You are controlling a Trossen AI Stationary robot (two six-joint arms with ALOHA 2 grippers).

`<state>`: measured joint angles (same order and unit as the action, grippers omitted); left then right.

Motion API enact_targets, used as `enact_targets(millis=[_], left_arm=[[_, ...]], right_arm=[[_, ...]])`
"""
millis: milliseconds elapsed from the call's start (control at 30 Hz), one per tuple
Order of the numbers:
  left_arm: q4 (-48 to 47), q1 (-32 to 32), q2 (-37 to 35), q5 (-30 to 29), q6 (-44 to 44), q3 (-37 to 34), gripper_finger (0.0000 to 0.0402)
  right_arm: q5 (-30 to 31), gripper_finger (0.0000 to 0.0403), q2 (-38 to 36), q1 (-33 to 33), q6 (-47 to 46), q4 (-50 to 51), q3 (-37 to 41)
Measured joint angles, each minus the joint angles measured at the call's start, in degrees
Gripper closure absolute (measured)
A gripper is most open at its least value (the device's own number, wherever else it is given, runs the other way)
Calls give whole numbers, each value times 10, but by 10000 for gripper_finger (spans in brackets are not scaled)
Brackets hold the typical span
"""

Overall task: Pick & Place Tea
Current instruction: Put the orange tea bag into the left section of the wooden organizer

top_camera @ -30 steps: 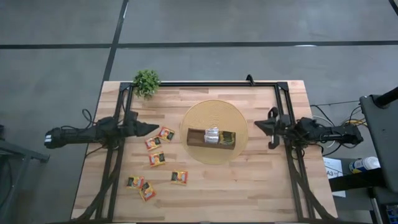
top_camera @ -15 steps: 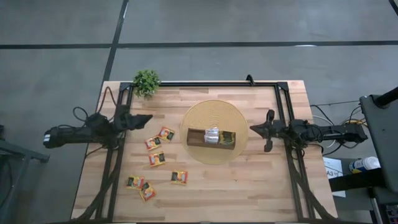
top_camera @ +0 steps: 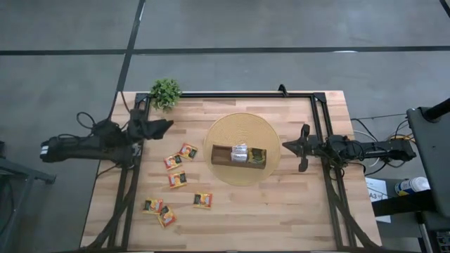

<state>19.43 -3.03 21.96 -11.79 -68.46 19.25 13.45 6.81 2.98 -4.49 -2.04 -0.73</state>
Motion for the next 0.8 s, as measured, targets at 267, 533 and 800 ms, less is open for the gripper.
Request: enact_targets(millis=[267,533,800], left_arm=[[4,0,130,6,8,120,145],[-129,20,266,188,-75,245,145],[-580,70,360,233,-3,412,145]], right_arm=[[0,394,0,0,0,0,0],[0,394,0,0,0,0,0],[0,394,1,0,0,0,0]])
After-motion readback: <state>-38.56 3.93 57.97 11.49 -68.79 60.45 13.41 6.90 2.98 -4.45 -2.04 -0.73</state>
